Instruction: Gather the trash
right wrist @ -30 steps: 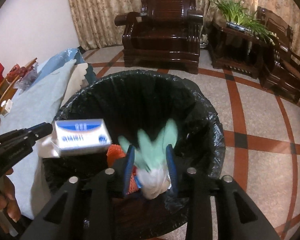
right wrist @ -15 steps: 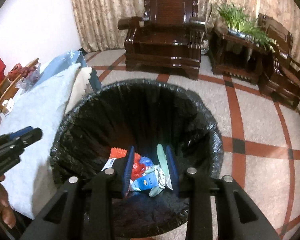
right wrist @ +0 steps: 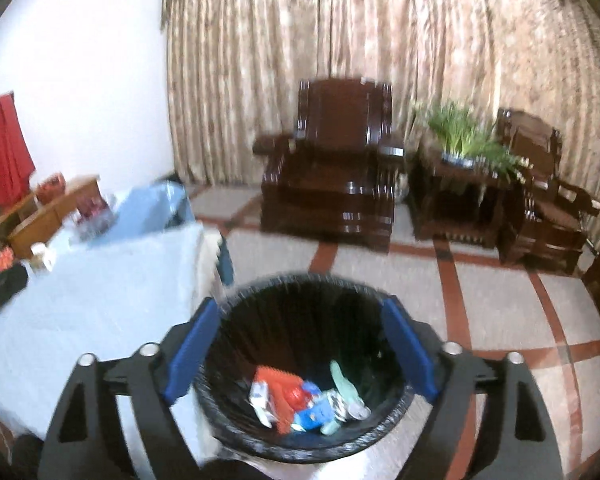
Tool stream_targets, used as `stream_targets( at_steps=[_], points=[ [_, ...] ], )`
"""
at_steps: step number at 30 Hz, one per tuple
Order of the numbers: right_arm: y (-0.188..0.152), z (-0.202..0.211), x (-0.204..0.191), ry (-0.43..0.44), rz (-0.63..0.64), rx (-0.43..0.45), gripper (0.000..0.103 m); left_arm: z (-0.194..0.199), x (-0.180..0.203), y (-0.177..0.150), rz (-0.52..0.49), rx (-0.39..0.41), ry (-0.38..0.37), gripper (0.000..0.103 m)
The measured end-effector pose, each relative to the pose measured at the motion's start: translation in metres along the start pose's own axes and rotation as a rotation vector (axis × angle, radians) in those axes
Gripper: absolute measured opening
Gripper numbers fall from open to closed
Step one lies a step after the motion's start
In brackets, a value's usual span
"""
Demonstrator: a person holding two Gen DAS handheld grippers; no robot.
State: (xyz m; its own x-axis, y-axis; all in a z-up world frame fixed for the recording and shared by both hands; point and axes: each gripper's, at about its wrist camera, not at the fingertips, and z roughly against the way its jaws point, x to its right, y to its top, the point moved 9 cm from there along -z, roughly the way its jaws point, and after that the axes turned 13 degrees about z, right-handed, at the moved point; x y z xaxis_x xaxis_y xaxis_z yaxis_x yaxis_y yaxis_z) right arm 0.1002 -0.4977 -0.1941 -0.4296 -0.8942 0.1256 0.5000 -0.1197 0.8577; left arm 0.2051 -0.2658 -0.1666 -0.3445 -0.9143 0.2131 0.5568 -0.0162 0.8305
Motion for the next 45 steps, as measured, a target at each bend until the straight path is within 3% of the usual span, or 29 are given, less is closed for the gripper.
stream_targets(
  at_steps=[4, 9, 13, 19, 23, 29, 34, 45],
  points=[
    [0.026, 0.05, -0.022, -0.005, -0.01, 0.103, 0.093, 0.039, -0.026, 0.011, 0.001, 0.055, 0.08, 0.098],
    [0.054, 0.107, -0.051, -0.015, 0.003, 0.209, 0.097, 0.099, -0.07, 0.032, 0.108, 0.153, 0.205, 0.098],
    [0.069, 0.135, -0.085, 0.043, 0.035, 0.248, 0.097, 0.149, -0.096, 0.046, 0.183, 0.203, 0.168, 0.098],
    [0.081, 0.172, -0.129, 0.114, 0.054, 0.298, 0.097, 0.216, -0.132, 0.058, 0.14, 0.334, 0.335, 0.098],
    [0.088, 0.192, -0.157, 0.159, 0.07, 0.321, 0.097, 0.259, -0.157, 0.06, 0.189, 0.378, 0.377, 0.098],
    [0.095, 0.217, -0.186, 0.21, 0.094, 0.357, 0.097, 0.298, -0.186, 0.06, 0.221, 0.412, 0.458, 0.098],
    [0.101, 0.228, -0.193, 0.202, 0.096, 0.378, 0.097, 0.32, -0.202, 0.061, 0.246, 0.441, 0.515, 0.098],
    [0.107, 0.233, -0.202, 0.163, 0.072, 0.405, 0.097, 0.334, -0.209, 0.067, 0.26, 0.474, 0.53, 0.098]
  ],
)
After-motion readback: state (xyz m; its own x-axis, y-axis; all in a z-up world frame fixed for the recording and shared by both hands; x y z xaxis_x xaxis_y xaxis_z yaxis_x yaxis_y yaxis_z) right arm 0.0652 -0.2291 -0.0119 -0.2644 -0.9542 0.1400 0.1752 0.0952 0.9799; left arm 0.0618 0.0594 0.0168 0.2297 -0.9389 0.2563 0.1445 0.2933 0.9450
